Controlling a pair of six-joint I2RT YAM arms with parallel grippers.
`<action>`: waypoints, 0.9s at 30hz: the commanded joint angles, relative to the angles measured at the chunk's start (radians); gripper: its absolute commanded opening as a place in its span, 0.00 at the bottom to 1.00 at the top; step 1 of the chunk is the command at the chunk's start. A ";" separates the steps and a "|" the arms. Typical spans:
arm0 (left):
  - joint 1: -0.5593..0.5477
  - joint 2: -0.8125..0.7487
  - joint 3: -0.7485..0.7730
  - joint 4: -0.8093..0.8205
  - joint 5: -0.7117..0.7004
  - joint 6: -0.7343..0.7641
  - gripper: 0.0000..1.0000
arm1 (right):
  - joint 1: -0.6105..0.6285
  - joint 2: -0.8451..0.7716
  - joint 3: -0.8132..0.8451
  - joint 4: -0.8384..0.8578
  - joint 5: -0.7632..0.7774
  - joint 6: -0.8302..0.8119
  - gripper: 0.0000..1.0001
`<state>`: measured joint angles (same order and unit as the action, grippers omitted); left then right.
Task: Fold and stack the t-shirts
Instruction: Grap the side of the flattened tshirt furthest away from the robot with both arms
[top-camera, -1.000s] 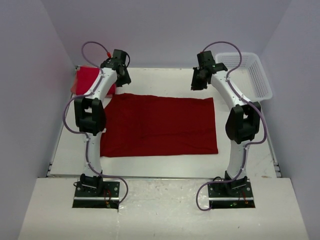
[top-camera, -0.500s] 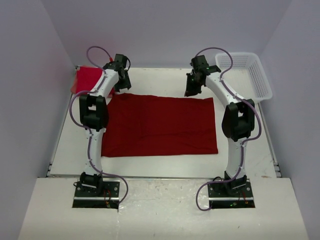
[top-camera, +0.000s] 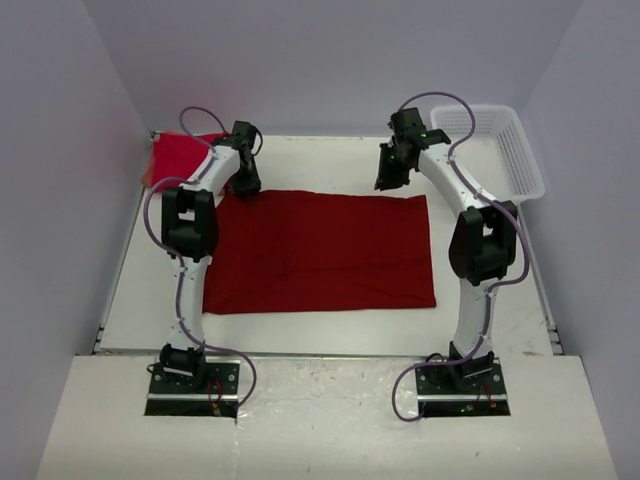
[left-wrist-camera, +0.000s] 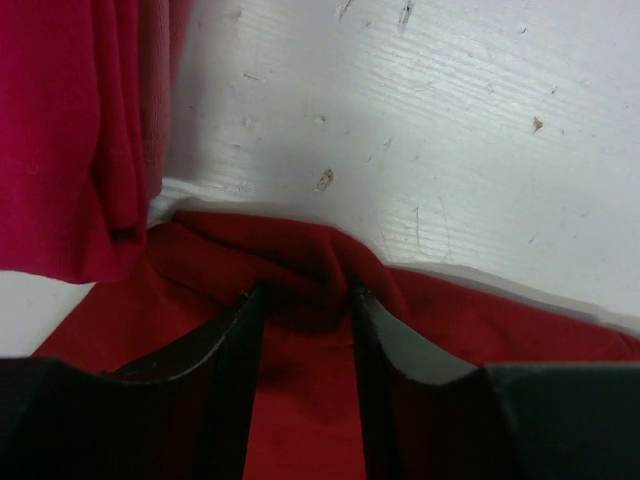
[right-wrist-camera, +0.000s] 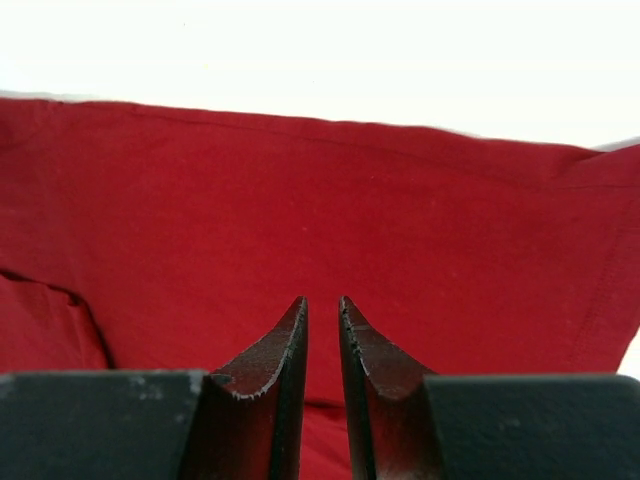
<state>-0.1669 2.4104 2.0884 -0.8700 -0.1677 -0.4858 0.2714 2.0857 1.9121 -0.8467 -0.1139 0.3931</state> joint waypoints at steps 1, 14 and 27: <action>-0.002 0.015 0.057 0.000 0.016 0.018 0.39 | -0.014 -0.079 0.004 -0.002 0.019 -0.003 0.20; -0.040 -0.203 -0.094 0.100 -0.065 0.006 0.00 | -0.031 -0.058 -0.021 0.009 0.014 -0.003 0.19; -0.143 -0.528 -0.425 0.141 -0.081 -0.076 0.00 | -0.038 -0.041 -0.001 0.003 0.011 -0.008 0.19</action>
<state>-0.3096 1.9358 1.7363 -0.7551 -0.2462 -0.5144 0.2405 2.0411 1.8900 -0.8467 -0.0967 0.3927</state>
